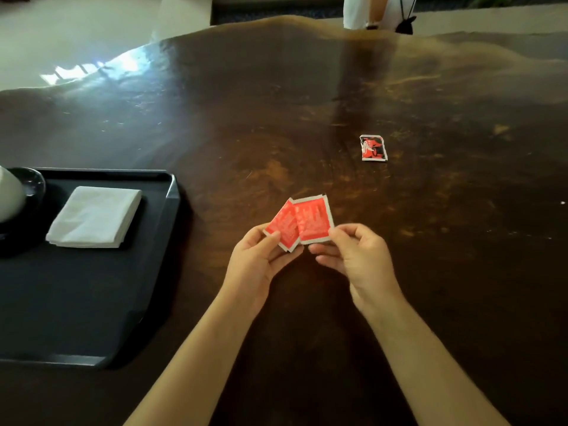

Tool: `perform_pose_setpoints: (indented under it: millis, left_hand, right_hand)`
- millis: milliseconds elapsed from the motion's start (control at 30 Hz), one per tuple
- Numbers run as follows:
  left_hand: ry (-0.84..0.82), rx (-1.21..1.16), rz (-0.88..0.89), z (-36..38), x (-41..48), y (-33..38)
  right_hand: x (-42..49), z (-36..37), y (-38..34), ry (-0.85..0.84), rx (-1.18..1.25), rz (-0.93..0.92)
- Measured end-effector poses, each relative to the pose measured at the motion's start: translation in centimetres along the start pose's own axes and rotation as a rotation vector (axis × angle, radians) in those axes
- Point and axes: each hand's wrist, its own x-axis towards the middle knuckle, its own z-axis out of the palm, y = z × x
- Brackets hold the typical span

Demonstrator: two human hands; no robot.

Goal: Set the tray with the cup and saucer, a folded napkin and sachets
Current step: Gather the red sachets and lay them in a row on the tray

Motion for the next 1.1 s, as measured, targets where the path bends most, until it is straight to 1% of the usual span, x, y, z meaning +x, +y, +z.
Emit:
perform_pose_setpoints:
  millis: [33, 133, 233, 267, 300, 333, 400, 433, 467, 533, 600, 667, 733, 767, 833, 900, 933, 967, 1000, 1033, 1067, 1100]
  left_hand:
    - [-0.009, -0.011, 0.000, 0.0, -0.2, -0.4]
    - [-0.024, 0.001, 0.019, 0.6, -0.7, -1.2]
    - [0.080, 0.109, 0.070, 0.8, -0.6, -1.1]
    - [0.105, 0.107, 0.074, 0.6, -0.5, -0.8]
    - [0.122, 0.095, 0.074, 0.5, -0.3, -0.4]
    - [0.140, 0.089, 0.075, 0.2, -0.2, 0.0]
    - [0.179, 0.102, 0.080, -0.3, 0.1, 0.8]
    - [0.197, 0.107, 0.080, -0.6, 0.1, 1.0]
    - [0.215, 0.110, 0.078, -0.9, 0.1, 1.2]
    - [0.244, 0.114, 0.075, -1.5, -0.1, 1.4]
    - [0.258, 0.123, 0.075, -2.0, -0.4, 1.4]
    - [0.268, 0.126, 0.073, -2.2, -0.5, 1.5]
    - [0.278, 0.125, 0.064, -2.3, -0.6, 1.4]
    - [0.278, 0.127, 0.061, -2.3, -0.7, 1.4]
    - [0.277, 0.135, 0.055, -2.3, -0.9, 1.3]
    - [0.287, 0.144, 0.044, -2.5, -1.3, 1.1]
    - [0.293, 0.153, 0.042, -2.6, -1.6, 1.0]
    - [0.296, 0.169, 0.043, -2.7, -1.9, 0.9]
    - [0.301, 0.190, 0.046, -2.9, -2.3, 0.9]
    - [0.305, 0.209, 0.051, -3.1, -2.7, 0.9]
    - [0.306, 0.225, 0.057, -3.3, -3.1, 1.0]
    - [0.303, 0.237, 0.064, -3.4, -3.5, 1.1]
  right_hand:
    - [-0.3, 0.5, 0.4, 0.027, -0.023, 0.041]
    - [-1.2, 1.9, 1.7, 0.078, -0.258, 0.043]
    - [-1.1, 2.5, 2.0, -0.003, -0.411, 0.041]
    - [-0.4, 2.3, 1.6, -0.018, -0.456, 0.004]
    - [0.7, 1.8, 0.9, 0.007, -0.490, -0.072]
    - [2.3, 1.2, 0.0, 0.075, -0.534, -0.168]
    - [6.7, -0.1, -2.0, 0.272, -0.677, -0.344]
    - [9.1, -0.6, -2.9, 0.337, -0.778, -0.398]
    - [11.4, -0.9, -3.6, 0.360, -0.908, -0.417]
    - [15.3, -0.9, -4.2, 0.309, -1.188, -0.393]
    - [17.4, -0.7, -4.2, 0.284, -1.341, -0.391]
    - [17.8, -0.4, -3.9, 0.353, -1.347, -0.460]
    - [16.5, 0.1, -3.0, 0.396, -1.374, -0.571]
    - [15.4, 0.3, -2.4, 0.370, -1.407, -0.632]
    - [12.4, 0.4, -1.2, 0.247, -1.472, -0.745]
    - [9.1, -0.1, -0.4, 0.129, -1.426, -0.814]
    - [7.4, -0.3, -0.2, 0.109, -1.329, -0.811]
    - [5.9, -0.5, -0.3, 0.116, -1.169, -0.744]
    - [4.6, -0.7, -0.6, 0.121, -0.937, -0.589]
    - [3.4, -0.6, -1.1, 0.084, -0.645, -0.368]
    - [2.2, -0.4, -1.6, -0.011, -0.345, -0.134]
    - [1.1, -0.3, -2.0, -0.112, -0.140, 0.038]
